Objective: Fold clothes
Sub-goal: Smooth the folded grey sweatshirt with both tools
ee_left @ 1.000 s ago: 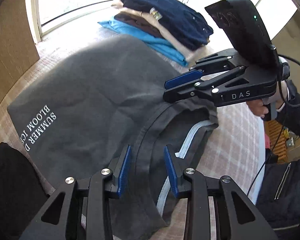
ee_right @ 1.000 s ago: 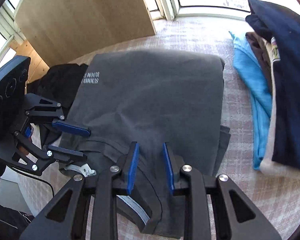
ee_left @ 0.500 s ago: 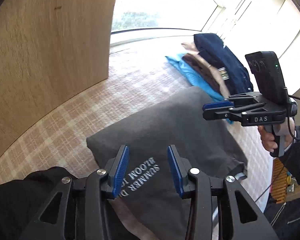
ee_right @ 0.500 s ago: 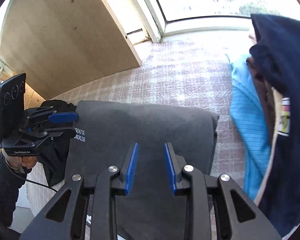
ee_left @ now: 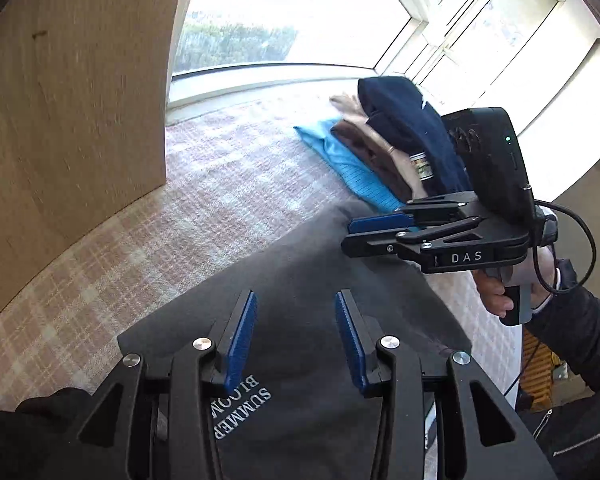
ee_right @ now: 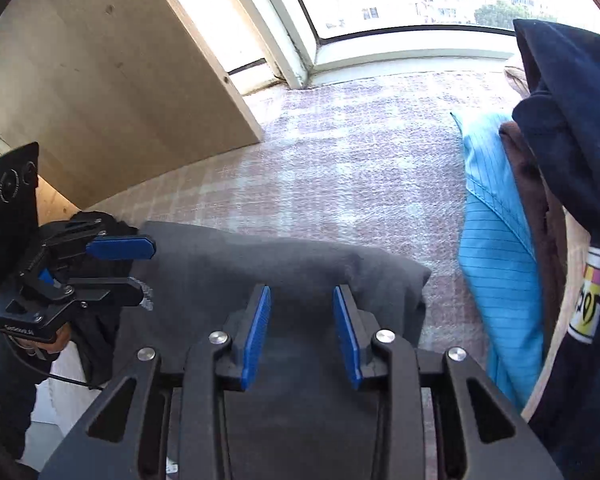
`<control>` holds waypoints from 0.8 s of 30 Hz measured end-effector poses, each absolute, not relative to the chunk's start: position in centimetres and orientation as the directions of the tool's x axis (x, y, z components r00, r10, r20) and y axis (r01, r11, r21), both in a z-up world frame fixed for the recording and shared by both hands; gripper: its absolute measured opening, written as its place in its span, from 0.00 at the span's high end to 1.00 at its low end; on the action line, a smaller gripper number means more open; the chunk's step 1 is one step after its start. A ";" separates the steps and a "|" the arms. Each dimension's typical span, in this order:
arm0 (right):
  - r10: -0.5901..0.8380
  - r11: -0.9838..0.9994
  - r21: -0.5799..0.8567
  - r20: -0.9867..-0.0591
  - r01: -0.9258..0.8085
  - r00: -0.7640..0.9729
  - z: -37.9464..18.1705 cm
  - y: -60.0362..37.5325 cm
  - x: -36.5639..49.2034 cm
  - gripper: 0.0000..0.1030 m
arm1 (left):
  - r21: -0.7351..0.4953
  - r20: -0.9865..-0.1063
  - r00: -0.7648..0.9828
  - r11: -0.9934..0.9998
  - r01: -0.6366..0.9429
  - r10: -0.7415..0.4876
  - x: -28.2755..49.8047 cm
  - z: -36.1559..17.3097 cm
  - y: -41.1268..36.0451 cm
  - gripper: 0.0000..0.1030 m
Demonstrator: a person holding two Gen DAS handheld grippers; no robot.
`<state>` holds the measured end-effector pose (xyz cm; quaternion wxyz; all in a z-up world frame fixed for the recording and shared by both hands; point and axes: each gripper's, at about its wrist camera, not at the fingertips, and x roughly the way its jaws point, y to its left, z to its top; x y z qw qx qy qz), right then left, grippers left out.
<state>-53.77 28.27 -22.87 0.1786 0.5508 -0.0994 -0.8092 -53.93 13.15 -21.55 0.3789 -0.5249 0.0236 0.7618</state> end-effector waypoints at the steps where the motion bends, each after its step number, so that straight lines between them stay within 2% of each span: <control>1: -0.398 -0.917 0.361 -0.859 0.170 -0.322 -23.4 28.4 -54.1 0.69 | -0.338 -0.840 -0.157 -0.727 -0.597 0.520 -54.4 -22.6 13.6 0.66; 5: -0.415 -0.909 0.399 -0.843 0.119 -0.343 -21.1 30.4 -52.7 0.68 | -0.416 -0.812 -0.166 -0.754 -0.509 0.560 -53.9 -21.0 11.3 0.64; 6: -0.397 -0.917 0.385 -0.846 0.108 -0.355 -20.7 31.0 -51.6 0.65 | -0.417 -0.807 -0.187 -0.764 -0.492 0.560 -53.2 -20.2 10.2 0.61; 7: -0.379 -0.924 0.370 -0.849 0.098 -0.367 -20.2 31.6 -50.5 0.56 | -0.404 -0.814 -0.206 -0.785 -0.469 0.543 -52.4 -19.7 9.2 0.54; 9: -0.351 -0.934 0.350 -0.855 0.074 -0.382 -19.7 32.7 -48.2 0.52 | -0.398 -0.831 -0.222 -0.825 -0.401 0.509 -50.4 -19.5 7.1 0.51; 10: -0.353 -0.932 0.358 -0.859 0.058 -0.370 -20.2 32.9 -47.0 0.52 | -0.395 -0.840 -0.227 -0.843 -0.366 0.493 -49.5 -19.4 6.0 0.51; 13: -0.360 -0.925 0.380 -0.870 0.008 -0.335 -21.7 33.7 -43.4 0.52 | -0.509 -0.818 -0.161 -0.826 -0.242 0.552 -46.2 -20.7 3.5 0.51; 18: -0.396 -0.892 0.444 -0.858 -0.087 -0.328 -23.8 35.5 -39.3 0.52 | -0.483 -0.848 -0.128 -0.850 -0.213 0.514 -42.7 -22.3 4.0 0.51; 24: -0.431 -0.864 0.492 -0.832 -0.109 -0.349 -24.3 36.6 -40.1 0.52 | -0.492 -0.848 -0.118 -0.849 -0.192 0.518 -43.2 -23.4 5.0 0.51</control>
